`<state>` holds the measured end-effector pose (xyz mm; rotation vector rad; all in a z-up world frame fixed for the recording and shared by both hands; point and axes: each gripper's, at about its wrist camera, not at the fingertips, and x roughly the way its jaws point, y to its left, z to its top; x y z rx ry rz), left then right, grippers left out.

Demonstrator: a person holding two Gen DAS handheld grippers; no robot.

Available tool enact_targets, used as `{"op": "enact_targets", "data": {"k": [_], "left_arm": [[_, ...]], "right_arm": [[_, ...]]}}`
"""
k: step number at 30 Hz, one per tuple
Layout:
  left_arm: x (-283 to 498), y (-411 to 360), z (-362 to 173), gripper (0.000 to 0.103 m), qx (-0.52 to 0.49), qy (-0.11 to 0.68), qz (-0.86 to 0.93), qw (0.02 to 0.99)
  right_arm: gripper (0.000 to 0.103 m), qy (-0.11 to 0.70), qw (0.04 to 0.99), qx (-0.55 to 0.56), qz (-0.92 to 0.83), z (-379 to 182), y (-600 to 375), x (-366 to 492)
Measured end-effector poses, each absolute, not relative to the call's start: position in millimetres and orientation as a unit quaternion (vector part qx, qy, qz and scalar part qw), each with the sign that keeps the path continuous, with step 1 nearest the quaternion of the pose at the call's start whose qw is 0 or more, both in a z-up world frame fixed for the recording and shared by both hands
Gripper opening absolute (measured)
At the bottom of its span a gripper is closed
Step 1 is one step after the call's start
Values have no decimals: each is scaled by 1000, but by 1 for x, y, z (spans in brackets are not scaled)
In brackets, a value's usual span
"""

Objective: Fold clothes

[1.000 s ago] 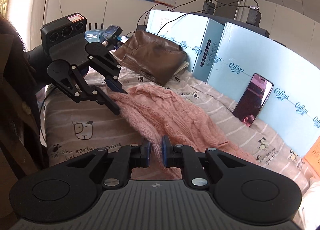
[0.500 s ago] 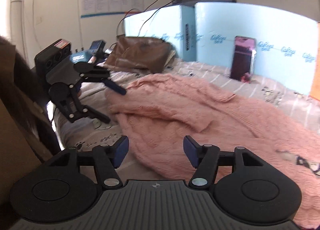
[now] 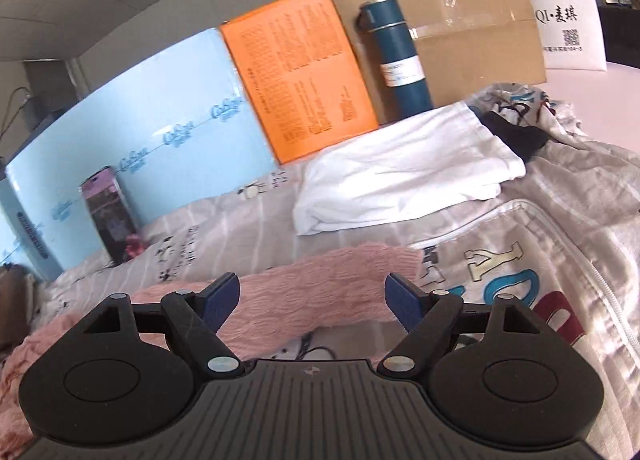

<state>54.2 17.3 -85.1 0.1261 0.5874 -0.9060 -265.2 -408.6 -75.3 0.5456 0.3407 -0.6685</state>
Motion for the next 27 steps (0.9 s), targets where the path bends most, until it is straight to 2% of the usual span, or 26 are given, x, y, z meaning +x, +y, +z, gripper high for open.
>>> {"op": "enact_targets", "data": {"k": [5, 9, 11, 12, 13, 14, 15, 17, 20, 27], "left_arm": [[80, -23, -102, 103, 83, 325, -406, 850], [92, -47, -115, 103, 83, 354, -393, 844], [89, -58, -118, 101, 102, 345, -390, 847], [84, -64, -119, 94, 120, 335, -395, 847], [78, -68, -118, 90, 136, 320, -404, 846], [72, -72, -118, 73, 151, 306, -414, 844], [67, -72, -116, 47, 156, 297, -434, 836], [56, -74, -112, 24, 170, 278, -459, 827], [42, -79, -108, 18, 203, 234, -452, 836], [51, -89, -82, 13, 200, 170, -426, 866]], "right_arm": [[78, 199, 871, 271, -358, -83, -435, -241], [78, 232, 867, 234, -373, -87, -432, -222], [71, 239, 875, 215, -361, -87, -426, -216], [67, 244, 881, 204, -350, -87, -423, -213], [55, 248, 887, 192, -339, -87, -419, -210], [44, 252, 891, 182, -331, -87, -416, -206], [41, 256, 894, 173, -323, -86, -412, -203], [29, 254, 900, 147, -324, -84, -406, -198], [17, 241, 909, 121, -318, -77, -402, -192], [13, 186, 922, 50, -336, -47, -393, -184]]}}
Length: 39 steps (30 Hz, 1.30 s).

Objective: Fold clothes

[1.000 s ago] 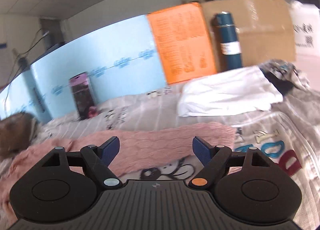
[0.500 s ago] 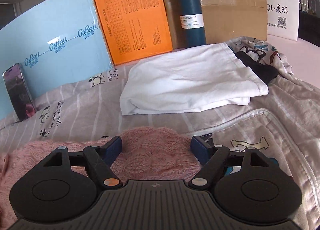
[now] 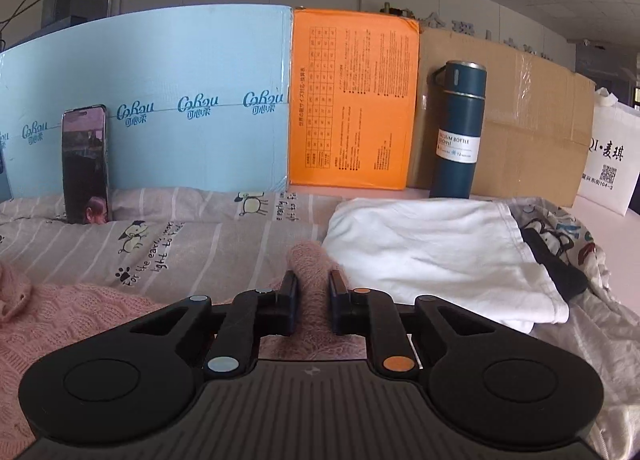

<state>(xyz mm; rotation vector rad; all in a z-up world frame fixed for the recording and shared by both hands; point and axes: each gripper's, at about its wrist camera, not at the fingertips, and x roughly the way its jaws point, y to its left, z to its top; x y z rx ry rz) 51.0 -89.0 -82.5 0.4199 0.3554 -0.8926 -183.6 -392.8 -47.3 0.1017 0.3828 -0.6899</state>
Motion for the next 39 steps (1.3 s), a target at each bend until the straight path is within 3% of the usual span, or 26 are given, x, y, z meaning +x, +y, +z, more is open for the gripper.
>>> {"op": "enact_targets", "data": {"k": [4, 9, 13, 14, 15, 16, 18, 19, 20, 21, 26, 32, 36, 39], "left_arm": [[59, -92, -73, 10, 191, 152, -409, 879], [70, -103, -97, 12, 232, 202, -397, 865], [73, -100, -110, 23, 244, 213, -384, 865], [73, -98, -109, 33, 240, 209, -382, 868], [72, -96, -107, 47, 238, 206, -379, 870], [70, -93, -104, 55, 236, 197, -377, 874], [63, -87, -97, 78, 224, 179, -384, 878], [60, -84, -94, 83, 214, 169, -395, 877], [56, -84, -93, 94, 206, 163, -411, 873], [52, -83, -92, 98, 199, 157, -426, 868], [41, -102, -115, 99, 266, 170, -444, 839], [47, -100, -119, 102, 248, 188, -439, 843], [49, -99, -119, 102, 241, 194, -441, 842], [51, -99, -119, 102, 238, 197, -443, 842]], "right_arm": [[13, 151, 919, 21, -363, -35, -388, -190], [16, 164, 910, 27, -379, -41, -394, -196], [43, 223, 876, 56, -425, -64, -411, -201], [53, 238, 865, 59, -438, -69, -416, -203], [60, 254, 854, 62, -451, -75, -420, -205], [65, 260, 847, 64, -459, -77, -422, -208], [67, 270, 836, 68, -473, -80, -426, -212], [69, 275, 830, 69, -481, -82, -428, -214], [69, 279, 824, 71, -488, -84, -430, -217], [69, 272, 824, 63, -493, -81, -424, -216], [70, 212, 859, 87, -458, -54, -395, -199], [70, 209, 932, 232, -185, -42, -350, -129], [64, 265, 934, 230, -71, -51, -313, -72], [48, 295, 925, 224, -84, -65, -304, -51]]}}
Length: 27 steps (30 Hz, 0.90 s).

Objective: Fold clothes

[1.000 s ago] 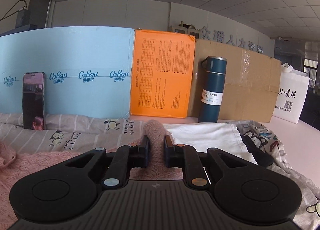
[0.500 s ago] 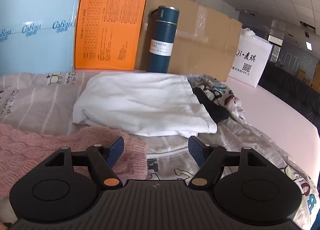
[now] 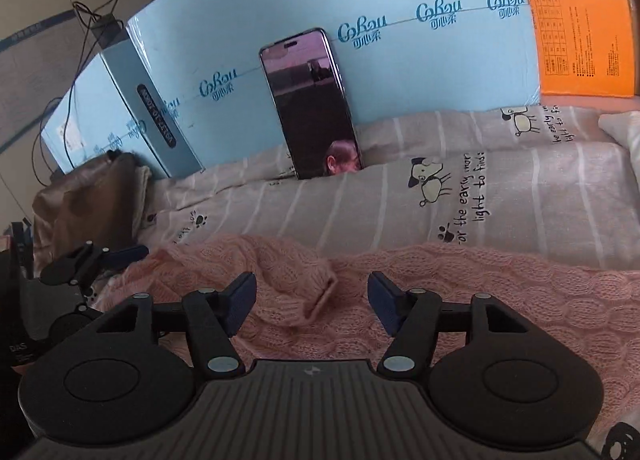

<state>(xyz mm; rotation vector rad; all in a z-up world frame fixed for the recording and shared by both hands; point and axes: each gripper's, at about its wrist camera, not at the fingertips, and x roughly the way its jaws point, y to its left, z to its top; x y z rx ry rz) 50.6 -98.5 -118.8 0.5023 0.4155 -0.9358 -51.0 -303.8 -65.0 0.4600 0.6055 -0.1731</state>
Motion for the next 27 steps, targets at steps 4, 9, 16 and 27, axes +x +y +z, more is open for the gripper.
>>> {"op": "enact_targets", "data": {"k": [4, 9, 16, 27], "left_arm": [[57, -97, -119, 103, 223, 212, -447, 840], [57, -94, -117, 103, 216, 208, -446, 843], [63, -68, -95, 103, 102, 192, -491, 844], [86, -63, -99, 103, 71, 237, -417, 875]], "right_arm": [[13, 288, 922, 250, -60, -77, -304, -52], [8, 216, 935, 280, -17, -47, -305, -79], [8, 219, 944, 240, -47, -39, -294, -96], [50, 283, 939, 171, -98, -66, -282, -93]]}}
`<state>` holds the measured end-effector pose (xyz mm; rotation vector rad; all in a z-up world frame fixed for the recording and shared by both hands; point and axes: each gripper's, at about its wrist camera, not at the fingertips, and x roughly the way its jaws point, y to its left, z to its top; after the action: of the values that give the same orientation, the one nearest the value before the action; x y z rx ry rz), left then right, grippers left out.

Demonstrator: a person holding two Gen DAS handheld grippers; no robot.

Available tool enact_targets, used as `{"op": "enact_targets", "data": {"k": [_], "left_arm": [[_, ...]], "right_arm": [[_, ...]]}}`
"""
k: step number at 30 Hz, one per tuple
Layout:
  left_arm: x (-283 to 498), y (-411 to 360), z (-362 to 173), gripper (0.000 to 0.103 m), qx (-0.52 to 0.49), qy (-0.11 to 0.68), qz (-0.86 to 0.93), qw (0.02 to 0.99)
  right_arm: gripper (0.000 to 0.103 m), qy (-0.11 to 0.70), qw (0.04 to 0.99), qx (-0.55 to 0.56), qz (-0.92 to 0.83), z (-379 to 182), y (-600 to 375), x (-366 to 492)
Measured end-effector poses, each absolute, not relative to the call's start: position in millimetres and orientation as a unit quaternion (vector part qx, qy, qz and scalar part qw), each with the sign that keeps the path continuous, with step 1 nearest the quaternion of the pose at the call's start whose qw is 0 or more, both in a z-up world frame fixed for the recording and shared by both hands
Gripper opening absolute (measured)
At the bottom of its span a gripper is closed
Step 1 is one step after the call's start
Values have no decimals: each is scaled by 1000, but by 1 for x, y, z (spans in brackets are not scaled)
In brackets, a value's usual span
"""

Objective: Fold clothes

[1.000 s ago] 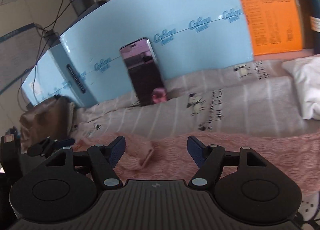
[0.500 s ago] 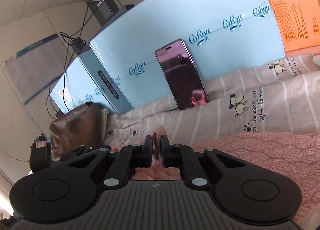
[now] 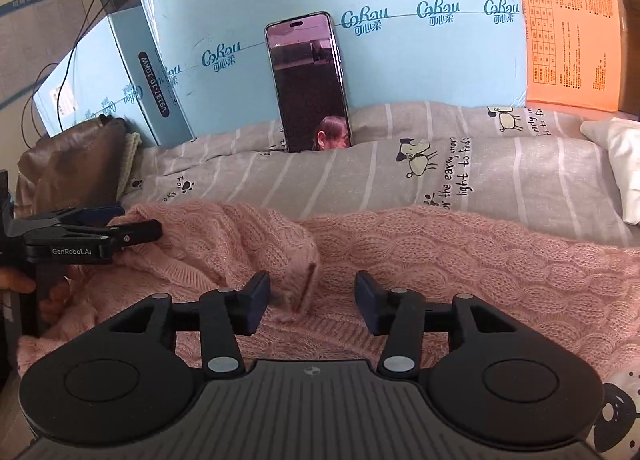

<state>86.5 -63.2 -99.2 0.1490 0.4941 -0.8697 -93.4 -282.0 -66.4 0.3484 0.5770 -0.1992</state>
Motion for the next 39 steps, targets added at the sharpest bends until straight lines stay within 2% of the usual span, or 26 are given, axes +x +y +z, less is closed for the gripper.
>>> {"op": "enact_targets", "data": {"k": [3, 6, 9, 11, 12, 16, 17, 21, 23, 25, 27, 28, 31, 34, 37, 39], "left_arm": [[80, -52, -86, 103, 49, 209, -424, 880], [70, -45, -77, 103, 46, 187, -427, 884], [58, -35, -72, 103, 50, 169, -424, 888], [49, -24, -73, 103, 45, 165, -421, 891], [45, -19, -74, 103, 41, 165, -422, 891], [26, 0, -81, 103, 30, 152, -438, 886], [21, 3, -82, 103, 30, 146, -441, 885], [0, 9, -83, 103, 43, 121, -480, 868], [-13, 7, -86, 103, 61, 107, -509, 852], [-26, 2, -89, 103, 92, 95, -529, 838], [-39, -4, -92, 103, 127, 82, -545, 825], [-46, -5, -93, 103, 141, 73, -545, 823], [-61, -3, -92, 103, 161, 56, -550, 818], [-73, -2, -96, 103, 191, 56, -553, 809], [-80, -9, -102, 103, 237, 65, -541, 804], [-86, -10, -104, 103, 268, 60, -526, 805]], "right_arm": [[52, 269, 942, 175, -96, -57, -281, -110], [52, 294, 933, 203, -45, -59, -274, -121], [52, 332, 923, 193, -26, -69, -255, -121], [49, 330, 926, 183, -11, -71, -245, -125], [48, 328, 928, 178, -3, -72, -239, -127], [24, 303, 931, 198, 39, -72, -232, -138], [21, 295, 934, 199, 36, -71, -231, -141], [21, 231, 942, 239, 57, -54, -238, -168], [21, 223, 947, 226, 45, -49, -234, -180], [26, 224, 953, 202, 21, -47, -227, -188], [50, 230, 960, 157, -22, -50, -217, -192], [67, 229, 964, 127, -48, -53, -212, -194], [71, 237, 964, 58, -103, -63, -204, -195], [80, 258, 958, 27, -123, -76, -206, -191], [82, 278, 952, 19, -127, -87, -211, -187], [82, 263, 956, 22, -126, -84, -211, -194]]}}
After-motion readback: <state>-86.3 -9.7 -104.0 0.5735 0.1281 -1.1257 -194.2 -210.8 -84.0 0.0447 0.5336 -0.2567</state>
